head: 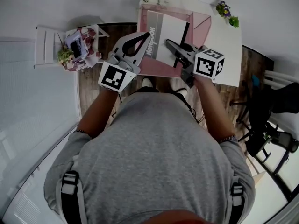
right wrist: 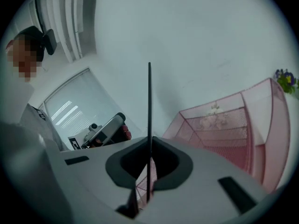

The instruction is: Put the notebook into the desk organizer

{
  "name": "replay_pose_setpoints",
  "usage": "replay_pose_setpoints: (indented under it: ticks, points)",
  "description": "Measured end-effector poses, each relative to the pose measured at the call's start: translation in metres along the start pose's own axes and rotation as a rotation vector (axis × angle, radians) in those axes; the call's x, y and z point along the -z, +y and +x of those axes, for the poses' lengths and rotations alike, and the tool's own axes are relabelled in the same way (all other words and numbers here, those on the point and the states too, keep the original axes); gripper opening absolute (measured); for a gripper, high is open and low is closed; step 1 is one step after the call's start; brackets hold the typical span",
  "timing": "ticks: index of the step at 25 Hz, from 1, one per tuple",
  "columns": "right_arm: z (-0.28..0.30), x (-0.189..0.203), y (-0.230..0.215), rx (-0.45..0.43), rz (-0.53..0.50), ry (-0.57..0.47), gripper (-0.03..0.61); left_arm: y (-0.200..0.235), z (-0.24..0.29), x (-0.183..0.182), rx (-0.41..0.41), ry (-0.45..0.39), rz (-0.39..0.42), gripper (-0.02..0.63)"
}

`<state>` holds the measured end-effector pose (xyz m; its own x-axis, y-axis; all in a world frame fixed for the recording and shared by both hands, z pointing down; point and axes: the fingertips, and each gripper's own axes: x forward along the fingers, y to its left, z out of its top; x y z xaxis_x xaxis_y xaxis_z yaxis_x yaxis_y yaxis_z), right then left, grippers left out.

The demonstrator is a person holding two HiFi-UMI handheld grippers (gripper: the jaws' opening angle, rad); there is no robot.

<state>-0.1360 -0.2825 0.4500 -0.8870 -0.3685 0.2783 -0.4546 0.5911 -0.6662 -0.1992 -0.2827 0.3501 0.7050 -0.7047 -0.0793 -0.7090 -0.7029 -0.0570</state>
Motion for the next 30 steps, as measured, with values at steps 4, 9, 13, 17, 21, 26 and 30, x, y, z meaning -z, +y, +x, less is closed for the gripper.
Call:
replay_pose_setpoints:
  ticks: [4,9,13,17,21,26,30]
  points:
    - [0.007,0.008,-0.007,0.000,0.055,0.041,0.005,0.000,0.000,0.002,0.003,0.000,0.000,0.018]
    - [0.018,0.016,-0.016,-0.018,0.144,0.086,0.005,0.005,0.000,0.005,-0.010,0.006,-0.009,0.020]
    - [0.023,0.018,-0.029,0.013,0.171,0.092,0.005,0.005,-0.001,0.008,-0.011,0.010,-0.013,0.019]
    - [0.027,0.017,-0.036,0.052,0.148,0.109,0.005,0.006,-0.005,0.008,-0.013,0.010,-0.014,0.019]
    - [0.029,0.024,-0.044,0.108,0.091,0.148,0.011,0.006,-0.006,0.007,-0.014,0.010,-0.013,0.019]
    - [0.034,0.023,-0.049,0.208,-0.071,0.189,0.052,0.006,-0.007,0.008,-0.008,0.009,-0.015,0.020]
    - [0.035,0.025,-0.053,0.303,-0.233,0.254,0.080,0.005,-0.008,0.008,-0.002,0.006,-0.017,0.019]
